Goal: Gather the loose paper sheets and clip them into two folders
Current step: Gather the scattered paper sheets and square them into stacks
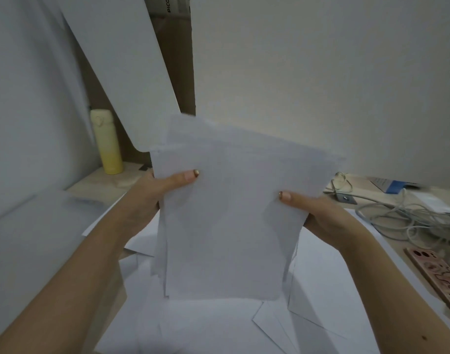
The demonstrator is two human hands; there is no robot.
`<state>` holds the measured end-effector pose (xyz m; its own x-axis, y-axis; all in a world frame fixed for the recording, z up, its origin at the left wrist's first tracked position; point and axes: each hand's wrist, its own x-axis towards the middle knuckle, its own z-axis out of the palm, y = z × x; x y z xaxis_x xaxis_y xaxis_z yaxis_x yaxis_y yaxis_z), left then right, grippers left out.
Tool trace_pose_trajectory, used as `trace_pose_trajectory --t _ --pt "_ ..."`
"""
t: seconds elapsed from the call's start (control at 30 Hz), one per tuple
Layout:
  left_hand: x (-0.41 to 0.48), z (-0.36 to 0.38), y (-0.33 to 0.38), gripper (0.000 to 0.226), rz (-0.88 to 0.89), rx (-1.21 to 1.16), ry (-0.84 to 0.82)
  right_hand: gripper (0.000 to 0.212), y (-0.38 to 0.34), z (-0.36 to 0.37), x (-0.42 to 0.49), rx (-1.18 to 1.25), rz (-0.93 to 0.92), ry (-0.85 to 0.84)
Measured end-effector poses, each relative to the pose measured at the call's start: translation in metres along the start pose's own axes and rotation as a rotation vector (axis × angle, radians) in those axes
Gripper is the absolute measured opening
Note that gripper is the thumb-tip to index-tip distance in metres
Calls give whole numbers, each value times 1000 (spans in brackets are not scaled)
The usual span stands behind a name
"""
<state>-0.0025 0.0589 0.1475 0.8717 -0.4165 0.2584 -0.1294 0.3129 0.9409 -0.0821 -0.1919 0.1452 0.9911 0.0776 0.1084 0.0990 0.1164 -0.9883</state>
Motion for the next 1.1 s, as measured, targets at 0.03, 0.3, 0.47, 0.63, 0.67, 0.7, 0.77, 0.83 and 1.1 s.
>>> trace_pose_trajectory --t 0.03,0.3,0.47,0.63,0.67,0.7,0.77,0.83,1.1 --pt "1 3 3 58 19 26 -33 46 -2 1 1 -23 -17 -14" --pt "6 8 8 30 77 24 66 55 3 -3 0 -41 -11 13" --pt "6 19 14 18 131 -79 130 15 14 -2 -3 12 56 58" --pt "-1 7 -15 52 96 -33 175 51 25 -8 -5 20 54 56" --pt "-5 5 -26 68 32 0 173 54 32 -10 -7 8 58 61" --pt "-9 4 -39 81 -29 37 160 56 38 -10 -9 -5 66 69" --pt "-11 8 -55 81 -112 79 169 54 44 -8 -10 -17 85 92" --pt "-8 16 -56 67 -149 96 234 50 40 -7 -10 -8 70 110" --pt "-10 18 -49 71 -93 201 235 65 47 -16 -21 -7 85 128"
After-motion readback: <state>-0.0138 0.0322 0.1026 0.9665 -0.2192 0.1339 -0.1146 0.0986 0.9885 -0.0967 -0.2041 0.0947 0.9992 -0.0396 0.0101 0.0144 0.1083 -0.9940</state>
